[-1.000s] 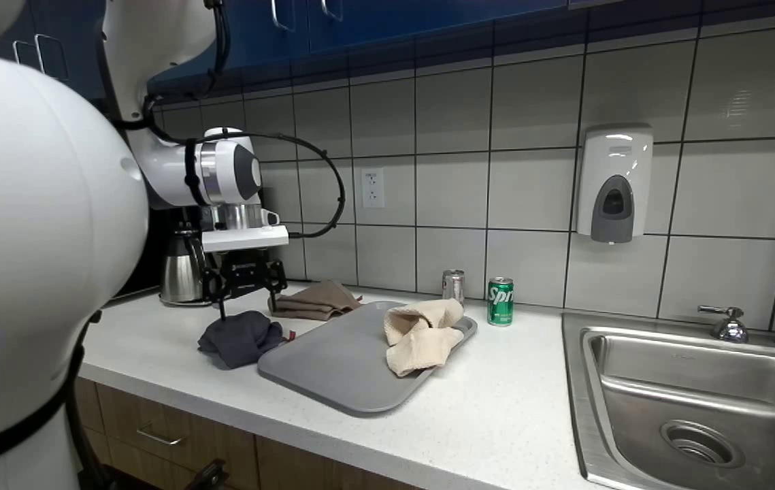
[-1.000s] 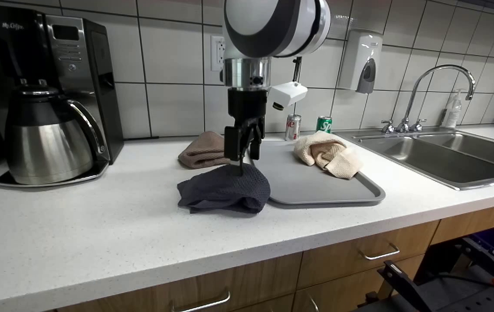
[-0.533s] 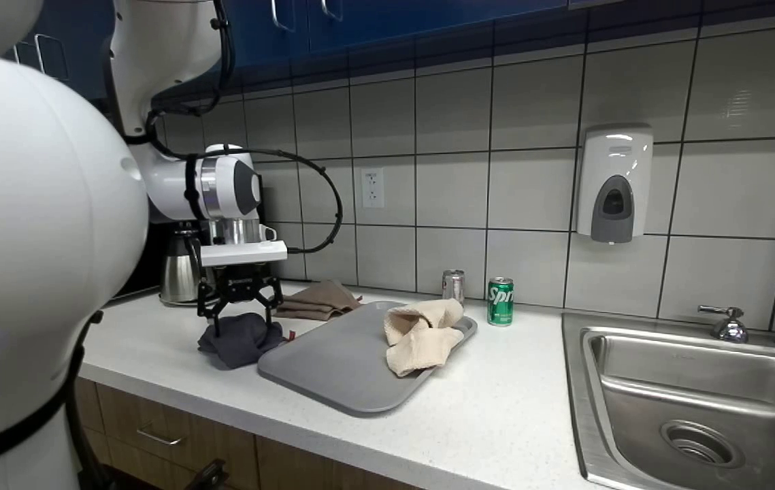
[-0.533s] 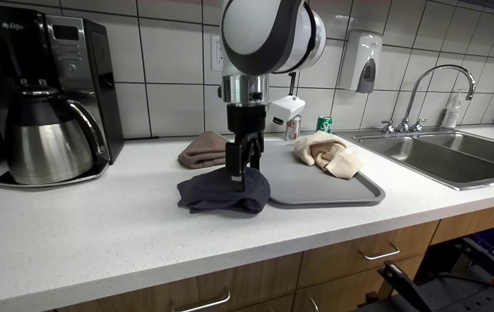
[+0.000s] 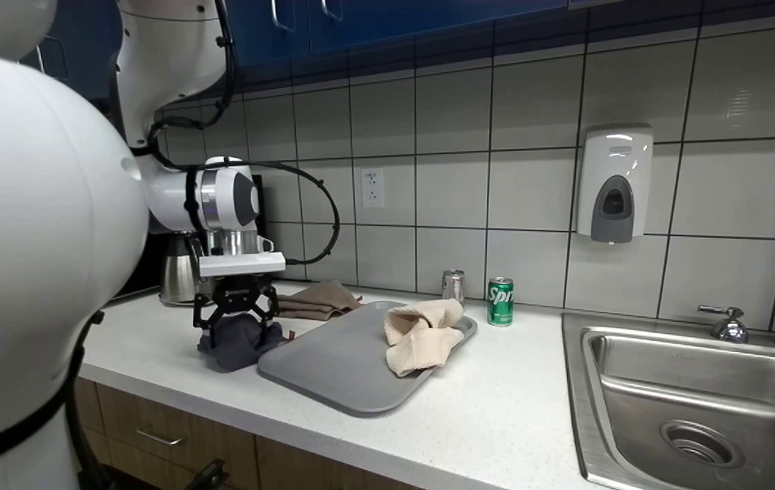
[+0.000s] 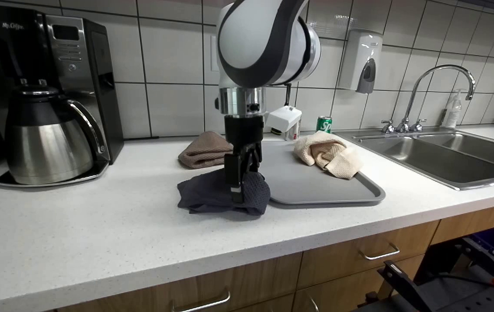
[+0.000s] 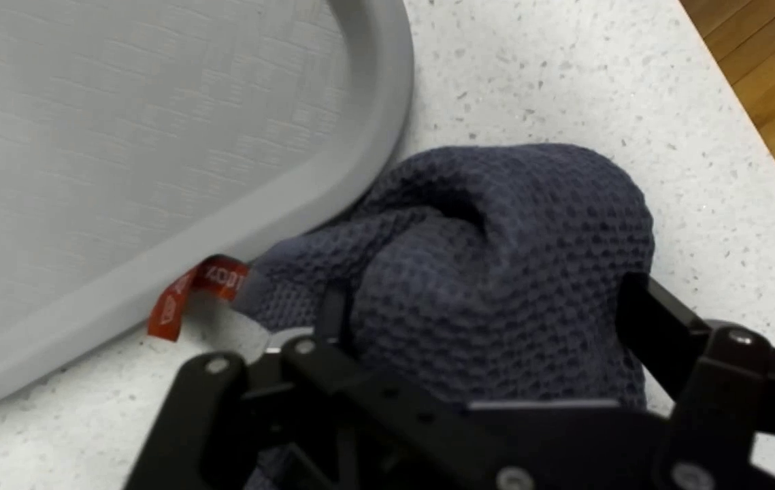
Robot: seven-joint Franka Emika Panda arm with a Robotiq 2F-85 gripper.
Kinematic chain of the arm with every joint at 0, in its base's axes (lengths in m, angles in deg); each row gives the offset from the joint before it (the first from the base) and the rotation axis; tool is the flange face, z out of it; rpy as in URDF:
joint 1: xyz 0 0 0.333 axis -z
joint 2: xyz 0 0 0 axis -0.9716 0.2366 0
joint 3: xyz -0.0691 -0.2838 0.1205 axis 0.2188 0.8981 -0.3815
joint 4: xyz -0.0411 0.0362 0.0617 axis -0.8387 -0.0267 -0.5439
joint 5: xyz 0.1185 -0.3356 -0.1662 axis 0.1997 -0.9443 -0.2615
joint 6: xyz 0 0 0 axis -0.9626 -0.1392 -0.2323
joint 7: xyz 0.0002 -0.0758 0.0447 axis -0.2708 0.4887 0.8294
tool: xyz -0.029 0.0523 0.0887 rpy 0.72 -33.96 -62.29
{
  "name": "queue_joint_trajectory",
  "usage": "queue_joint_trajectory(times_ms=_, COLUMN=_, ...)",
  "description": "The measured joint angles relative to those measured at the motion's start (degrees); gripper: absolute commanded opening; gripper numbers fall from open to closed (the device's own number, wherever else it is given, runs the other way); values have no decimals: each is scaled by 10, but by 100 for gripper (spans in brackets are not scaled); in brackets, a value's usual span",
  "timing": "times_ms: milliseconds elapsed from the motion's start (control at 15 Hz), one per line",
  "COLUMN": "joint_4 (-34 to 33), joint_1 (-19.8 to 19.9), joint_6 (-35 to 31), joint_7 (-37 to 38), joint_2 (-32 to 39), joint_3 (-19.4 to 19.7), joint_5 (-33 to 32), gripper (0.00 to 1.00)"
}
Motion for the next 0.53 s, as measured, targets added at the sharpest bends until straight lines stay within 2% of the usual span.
queue_joint_trajectory(times_ms=400, joint_4=-15, joint_1=0, joint_6=0, joint_7=0, joint_2=14, joint_3=7, joint_5=-14, gripper=100)
queue_joint_trajectory(times_ms=467, joint_4=-17, joint_1=0, joint_6=0, joint_7=0, joint_2=15, joint_3=8, joint_5=-16, gripper=75)
queue_joint_trajectory(times_ms=533, joint_4=-19, joint_1=0, joint_6=0, joint_7=0, joint_2=16, joint_3=9, joint_5=-19, gripper=72)
